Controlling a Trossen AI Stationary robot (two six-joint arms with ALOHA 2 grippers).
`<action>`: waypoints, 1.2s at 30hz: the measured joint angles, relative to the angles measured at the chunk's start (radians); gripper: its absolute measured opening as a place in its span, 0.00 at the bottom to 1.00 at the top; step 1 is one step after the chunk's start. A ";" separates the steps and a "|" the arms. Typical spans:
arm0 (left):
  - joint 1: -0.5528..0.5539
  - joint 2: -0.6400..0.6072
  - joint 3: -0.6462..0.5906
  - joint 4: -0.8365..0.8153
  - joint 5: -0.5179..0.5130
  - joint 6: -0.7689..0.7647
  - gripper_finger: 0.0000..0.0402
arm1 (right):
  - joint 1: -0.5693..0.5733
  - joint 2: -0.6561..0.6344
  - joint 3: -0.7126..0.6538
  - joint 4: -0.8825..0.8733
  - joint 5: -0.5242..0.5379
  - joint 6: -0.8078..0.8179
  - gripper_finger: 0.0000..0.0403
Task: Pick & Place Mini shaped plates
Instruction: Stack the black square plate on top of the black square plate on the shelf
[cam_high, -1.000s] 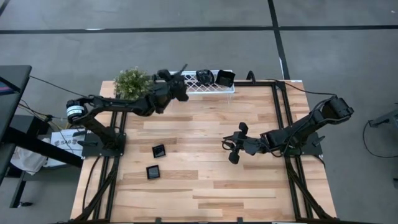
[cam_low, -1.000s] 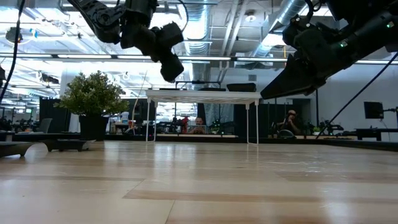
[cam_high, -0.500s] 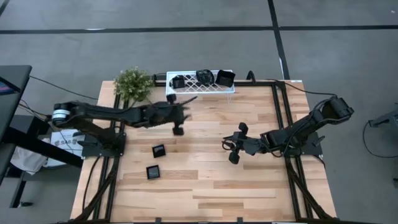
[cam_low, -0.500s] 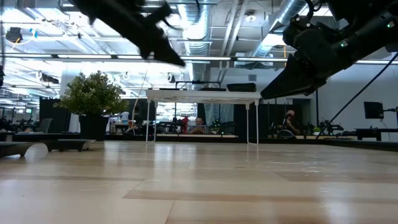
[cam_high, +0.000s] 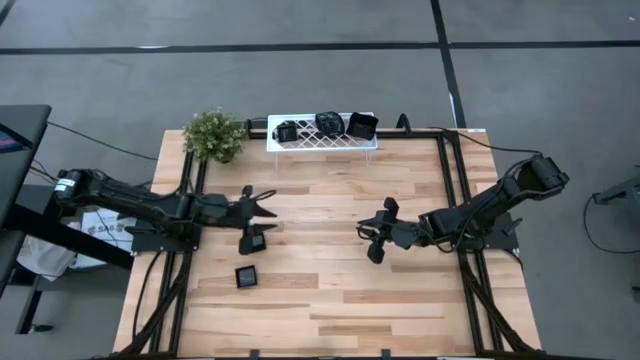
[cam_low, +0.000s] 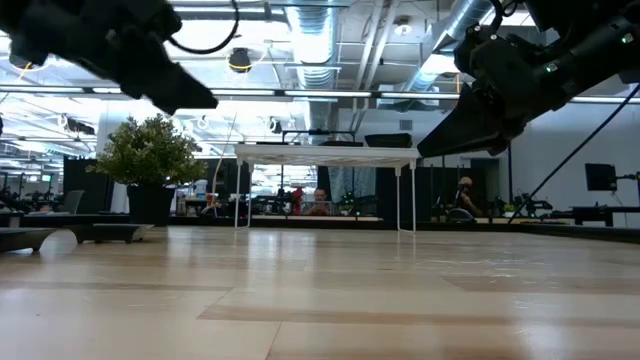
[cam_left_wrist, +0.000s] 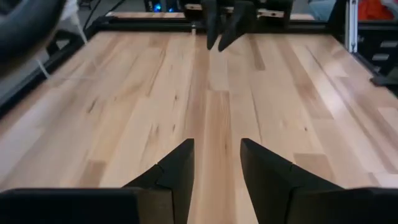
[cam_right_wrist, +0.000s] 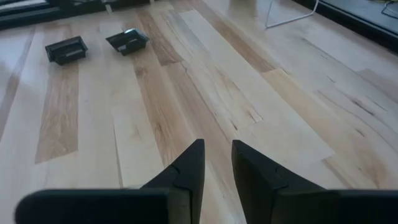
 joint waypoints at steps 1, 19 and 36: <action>-0.006 -0.017 -0.013 -0.004 -0.005 -0.023 0.33 | 0.000 0.000 0.000 0.007 0.000 0.000 0.19; 0.046 -0.053 -0.023 -0.410 0.088 -0.440 0.33 | -0.001 0.140 0.000 0.075 -0.017 0.002 0.19; 0.046 -0.053 -0.098 -0.511 0.037 -0.517 0.33 | -0.002 0.189 0.001 0.143 -0.017 -0.001 0.19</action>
